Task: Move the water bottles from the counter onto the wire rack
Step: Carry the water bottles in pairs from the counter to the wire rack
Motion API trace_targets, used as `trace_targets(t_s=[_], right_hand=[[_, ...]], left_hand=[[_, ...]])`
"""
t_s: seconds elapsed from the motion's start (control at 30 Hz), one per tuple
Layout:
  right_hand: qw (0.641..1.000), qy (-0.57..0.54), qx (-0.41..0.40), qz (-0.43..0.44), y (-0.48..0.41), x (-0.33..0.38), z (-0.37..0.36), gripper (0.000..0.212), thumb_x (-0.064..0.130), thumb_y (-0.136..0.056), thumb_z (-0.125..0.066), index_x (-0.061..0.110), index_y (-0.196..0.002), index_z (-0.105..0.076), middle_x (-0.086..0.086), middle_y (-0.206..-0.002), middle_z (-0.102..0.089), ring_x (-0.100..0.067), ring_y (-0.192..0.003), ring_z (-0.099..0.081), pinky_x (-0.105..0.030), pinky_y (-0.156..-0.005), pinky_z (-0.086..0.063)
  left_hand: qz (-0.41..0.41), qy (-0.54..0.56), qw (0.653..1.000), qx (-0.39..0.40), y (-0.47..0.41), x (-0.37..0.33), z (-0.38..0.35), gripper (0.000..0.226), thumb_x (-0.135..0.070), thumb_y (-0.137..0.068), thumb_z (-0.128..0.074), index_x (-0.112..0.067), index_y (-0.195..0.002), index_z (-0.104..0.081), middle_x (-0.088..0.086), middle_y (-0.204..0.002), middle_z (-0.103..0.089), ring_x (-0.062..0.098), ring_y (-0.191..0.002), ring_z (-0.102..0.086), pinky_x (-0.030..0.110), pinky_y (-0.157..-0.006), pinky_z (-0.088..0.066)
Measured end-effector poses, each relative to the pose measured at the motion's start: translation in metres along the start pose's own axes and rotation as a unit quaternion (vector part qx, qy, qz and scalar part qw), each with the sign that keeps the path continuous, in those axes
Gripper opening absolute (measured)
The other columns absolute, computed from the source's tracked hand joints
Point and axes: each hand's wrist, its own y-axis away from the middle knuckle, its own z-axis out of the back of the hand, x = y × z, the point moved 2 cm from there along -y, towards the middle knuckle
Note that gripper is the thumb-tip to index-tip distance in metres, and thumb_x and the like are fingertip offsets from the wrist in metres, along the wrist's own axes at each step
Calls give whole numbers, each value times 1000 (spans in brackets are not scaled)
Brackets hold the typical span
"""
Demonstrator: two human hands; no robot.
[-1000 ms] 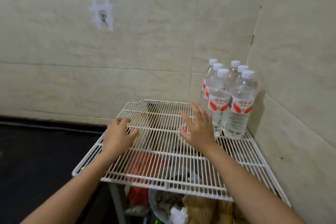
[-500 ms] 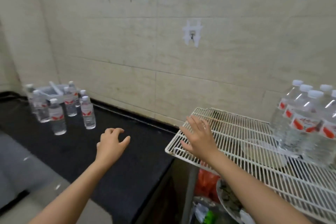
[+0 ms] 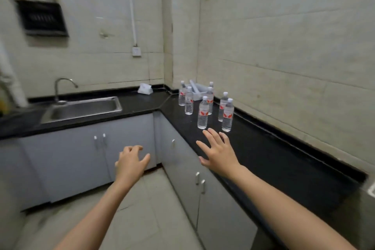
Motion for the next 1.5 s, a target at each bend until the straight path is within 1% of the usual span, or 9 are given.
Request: trace_targets(t_s=[0.07, 0.17, 0.37, 0.5, 0.67, 0.9, 1.03, 1.27, 1.5], right_hand=[[999, -9, 3, 36, -24, 27, -10, 60, 42, -34, -86, 21, -89, -74, -12, -105, -71, -27, -101, -67, -43, -78, -54], [998, -35, -4, 52, -60, 60, -20, 59, 41, -35, -87, 21, -89, -74, -13, -105, -71, -28, -100, -67, -43, -77, -54], [989, -74, -15, 125, -116, 113, -54, 58, 40, -34, -89, 18, -86, -75, -15, -102, -71, -30, -97, -68, -44, -74, -55], [986, -86, -19, 138, -162, 125, -87, 57, 42, -33, -90, 18, -83, -75, -16, -99, -72, -30, -95, -69, -44, -73, -56], [987, -111, -30, 116, -229, 111, -136, 52, 39, -37, -89, 17, -81, -74, -17, -99, -71, -31, -94, -69, -45, -72, -55], [987, -131, -19, 88, -300, 68, -213, 50, 40, -40, -89, 17, -82, -75, -17, -98, -71, -31, -95, -69, -43, -72, -56], [988, -121, 9, 96, -315, 50, -261, 50, 44, -40, -87, 21, -83, -75, -14, -100, -72, -28, -95, -69, -41, -72, -56], [985, -117, 78, 96, -352, 39, -328, 50, 45, -42, -86, 22, -84, -74, -13, -101, -72, -27, -96, -68, -40, -73, -56], [988, -86, 120, 46, -414, 31, -394, 49, 48, -46, -85, 24, -87, -74, -10, -102, -72, -26, -99, -68, -39, -73, -57]], left_hand=[[23, -9, 999, -27, -3, 33, 21, 40, -33, -88, -53, -13, -122, -54, 13, -132, -48, 31, -123, -41, 41, -98, -35], [68, -15, 995, -64, -6, 76, 45, 40, -33, -87, -54, -13, -122, -54, 12, -131, -49, 31, -122, -42, 41, -97, -35], [144, -56, 985, -76, -8, 140, 57, 40, -35, -87, -54, -15, -121, -54, 10, -130, -49, 29, -121, -43, 40, -95, -36], [168, -78, 978, -97, -40, 162, 65, 41, -36, -87, -54, -16, -122, -54, 10, -130, -49, 29, -122, -43, 40, -97, -35], [163, -84, 975, -125, -114, 157, 63, 40, -36, -87, -53, -15, -122, -53, 11, -129, -49, 29, -121, -43, 41, -96, -36], [149, -55, 981, -108, -231, 132, 23, 40, -34, -89, -52, -16, -124, -52, 9, -132, -48, 26, -124, -43, 40, -100, -34], [155, -27, 985, -64, -272, 127, -24, 40, -33, -89, -52, -15, -125, -51, 8, -133, -48, 25, -123, -44, 40, -101, -34], [167, -23, 986, -16, -340, 149, -72, 41, -35, -89, -52, -16, -126, -51, 8, -134, -47, 25, -121, -46, 41, -101, -34], [148, -12, 989, 8, -462, 182, -99, 41, -32, -88, -54, -13, -124, -52, 13, -132, -49, 31, -118, -47, 41, -100, -37]])
